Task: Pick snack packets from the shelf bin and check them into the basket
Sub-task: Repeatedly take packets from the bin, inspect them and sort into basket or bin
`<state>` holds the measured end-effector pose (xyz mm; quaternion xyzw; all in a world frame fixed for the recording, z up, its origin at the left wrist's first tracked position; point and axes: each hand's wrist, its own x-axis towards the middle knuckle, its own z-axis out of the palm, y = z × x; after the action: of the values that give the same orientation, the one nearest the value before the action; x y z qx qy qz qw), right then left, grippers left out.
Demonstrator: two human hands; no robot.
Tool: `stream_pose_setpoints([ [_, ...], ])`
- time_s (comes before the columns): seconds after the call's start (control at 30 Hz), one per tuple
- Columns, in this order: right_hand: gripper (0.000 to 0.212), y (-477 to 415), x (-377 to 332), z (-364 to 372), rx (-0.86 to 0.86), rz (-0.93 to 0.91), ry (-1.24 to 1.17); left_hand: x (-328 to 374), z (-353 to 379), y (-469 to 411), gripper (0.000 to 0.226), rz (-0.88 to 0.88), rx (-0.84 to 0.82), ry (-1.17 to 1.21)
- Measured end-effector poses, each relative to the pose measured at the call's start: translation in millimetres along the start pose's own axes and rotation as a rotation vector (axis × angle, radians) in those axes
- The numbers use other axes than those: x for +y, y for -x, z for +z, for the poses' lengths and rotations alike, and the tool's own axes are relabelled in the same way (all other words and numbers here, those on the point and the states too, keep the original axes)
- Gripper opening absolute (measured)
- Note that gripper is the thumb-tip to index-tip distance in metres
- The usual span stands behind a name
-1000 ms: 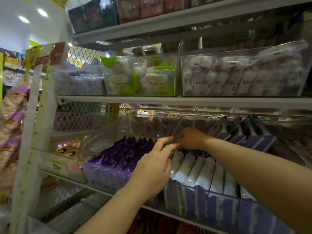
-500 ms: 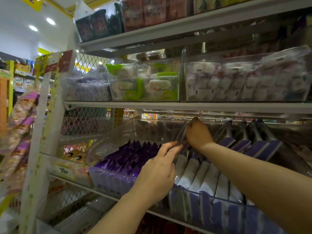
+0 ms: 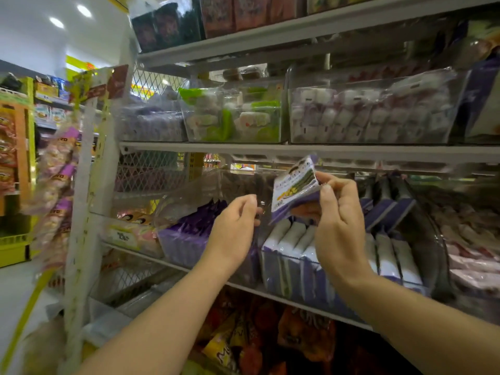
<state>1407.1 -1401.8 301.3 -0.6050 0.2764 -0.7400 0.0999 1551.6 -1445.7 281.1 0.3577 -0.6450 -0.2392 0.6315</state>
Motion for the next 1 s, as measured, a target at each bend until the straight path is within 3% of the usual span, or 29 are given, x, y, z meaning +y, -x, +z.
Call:
stream_pose_setpoints([
  [0.13,0.020,48.2,-19.1,10.2,-0.101,0.022,-0.199,20.7,-17.7,23.1,0.043,-0.313,-0.102,0.446],
  [0.23,0.019,88.2,-21.3,18.3,-0.246,0.080,-0.272,19.0,-37.0,50.7,0.045,-0.382,-0.092,0.683],
  [0.37,0.021,125.3,-7.0,21.7,-0.330,0.208,-0.217,-12.2,-65.6,97.8,0.019,-0.383,0.104,0.434],
  [0.53,0.030,169.4,18.6,40.3,-0.518,0.659,-0.309,-44.2,-94.4,175.1,0.035,-0.417,0.029,0.300],
  [0.8,0.035,222.4,51.2,64.0,-0.430,1.010,-0.516,-84.5,-106.6,229.1,0.041,-0.519,0.031,0.055],
  [1.0,0.021,239.4,72.2,69.0,-0.365,1.060,-0.547,-103.5,-92.7,225.6,0.011,-0.537,0.162,0.131],
])
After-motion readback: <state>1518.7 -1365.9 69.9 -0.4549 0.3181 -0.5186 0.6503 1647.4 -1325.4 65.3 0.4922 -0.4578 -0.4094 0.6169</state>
